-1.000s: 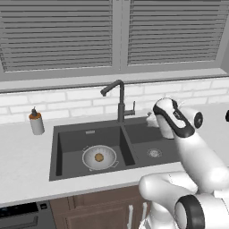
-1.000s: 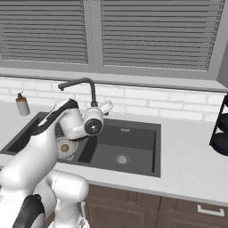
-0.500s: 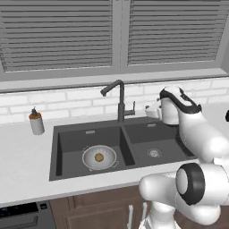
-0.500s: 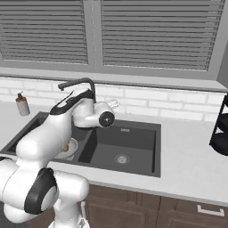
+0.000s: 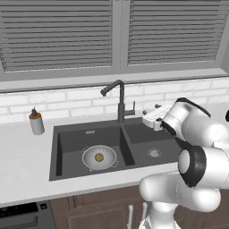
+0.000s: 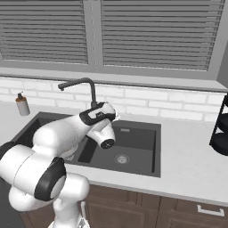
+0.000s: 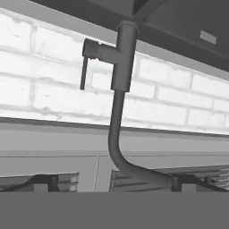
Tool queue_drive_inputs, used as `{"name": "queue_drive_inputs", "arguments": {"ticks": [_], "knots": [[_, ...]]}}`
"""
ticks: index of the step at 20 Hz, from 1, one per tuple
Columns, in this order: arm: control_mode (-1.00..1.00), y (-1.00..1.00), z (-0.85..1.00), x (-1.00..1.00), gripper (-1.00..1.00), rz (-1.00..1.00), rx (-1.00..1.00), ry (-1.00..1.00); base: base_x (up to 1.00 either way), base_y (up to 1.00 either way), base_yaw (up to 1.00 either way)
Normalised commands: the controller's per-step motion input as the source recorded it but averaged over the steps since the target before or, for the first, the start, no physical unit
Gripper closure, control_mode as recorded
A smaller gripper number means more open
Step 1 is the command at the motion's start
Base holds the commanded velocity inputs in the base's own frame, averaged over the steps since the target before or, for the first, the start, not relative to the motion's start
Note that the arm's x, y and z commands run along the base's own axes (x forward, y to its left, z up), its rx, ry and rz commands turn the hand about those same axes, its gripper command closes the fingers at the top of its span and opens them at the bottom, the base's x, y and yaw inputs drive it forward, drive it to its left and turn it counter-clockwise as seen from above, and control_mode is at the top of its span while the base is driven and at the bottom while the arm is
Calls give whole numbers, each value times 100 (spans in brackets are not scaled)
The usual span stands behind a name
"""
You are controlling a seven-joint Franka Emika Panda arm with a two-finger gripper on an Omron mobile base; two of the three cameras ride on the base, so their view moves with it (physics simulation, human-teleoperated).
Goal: Put the colander in the sink, put the kiwi in the colander, and turn on the sink faucet and pour water over the colander.
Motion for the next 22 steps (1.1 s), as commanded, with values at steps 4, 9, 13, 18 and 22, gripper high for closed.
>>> {"name": "queue_drive_inputs", "arguments": {"ticks": [4, 9, 13, 18, 22], "knots": [[-100, 0, 0, 34, -100, 0, 5, 0, 0, 0, 0], [-100, 0, 0, 31, -100, 0, 4, 0, 0, 0, 0], [-100, -3, 0, 24, -100, 0, 4, 0, 0, 0, 0], [-100, -1, 0, 27, -100, 0, 3, 0, 0, 0, 0], [-100, 0, -4, 36, -100, 0, 0, 0, 0, 0, 0]]}}
